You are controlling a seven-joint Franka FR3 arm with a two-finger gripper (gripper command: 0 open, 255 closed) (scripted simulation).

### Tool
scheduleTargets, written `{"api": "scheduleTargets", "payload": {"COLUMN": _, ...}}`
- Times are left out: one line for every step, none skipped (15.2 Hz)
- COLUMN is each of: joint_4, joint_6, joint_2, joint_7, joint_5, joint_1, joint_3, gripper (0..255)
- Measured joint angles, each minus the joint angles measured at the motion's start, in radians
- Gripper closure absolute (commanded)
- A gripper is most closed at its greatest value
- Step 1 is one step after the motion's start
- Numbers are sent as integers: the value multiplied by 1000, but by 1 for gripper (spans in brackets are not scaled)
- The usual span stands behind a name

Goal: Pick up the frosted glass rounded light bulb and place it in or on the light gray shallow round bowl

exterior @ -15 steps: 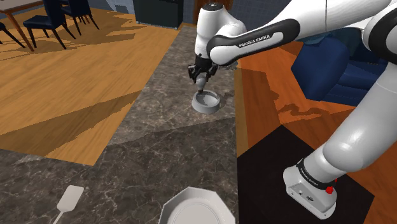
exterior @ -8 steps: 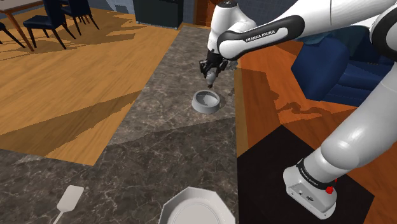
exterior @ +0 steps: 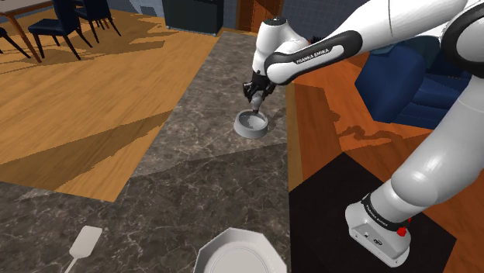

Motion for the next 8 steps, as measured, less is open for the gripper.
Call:
{"api": "scheduleTargets", "payload": {"joint_4": -9, "joint_6": 12, "joint_2": 4, "joint_7": 4, "joint_5": -5, "joint_1": 0, "joint_3": -2, "gripper": 255}}
{"api": "scheduleTargets", "payload": {"joint_4": -13, "joint_6": 24, "joint_2": 14, "joint_7": 13, "joint_5": -14, "joint_1": 3, "joint_3": -4, "gripper": 255}}
{"api": "scheduleTargets", "payload": {"joint_4": -15, "joint_6": 34, "joint_2": 23, "joint_7": 19, "joint_5": -21, "joint_1": 4, "joint_3": -6, "gripper": 255}}
{"api": "scheduleTargets", "payload": {"joint_4": -17, "joint_6": 43, "joint_2": 31, "joint_7": 25, "joint_5": -28, "joint_1": 6, "joint_3": -8, "gripper": 255}}
{"api": "scheduleTargets", "payload": {"joint_4": -22, "joint_6": 54, "joint_2": 38, "joint_7": 30, "joint_5": -34, "joint_1": 7, "joint_3": -10, "gripper": 255}}
{"api": "scheduleTargets", "payload": {"joint_4": -24, "joint_6": 64, "joint_2": 47, "joint_7": 36, "joint_5": -42, "joint_1": 8, "joint_3": -13, "gripper": 255}}
{"api": "scheduleTargets", "payload": {"joint_4": -24, "joint_6": 73, "joint_2": 58, "joint_7": 45, "joint_5": -51, "joint_1": 12, "joint_3": -16, "gripper": 255}}
{"api": "scheduleTargets", "payload": {"joint_4": -31, "joint_6": 86, "joint_2": 65, "joint_7": 52, "joint_5": -59, "joint_1": 14, "joint_3": -18, "gripper": 255}}
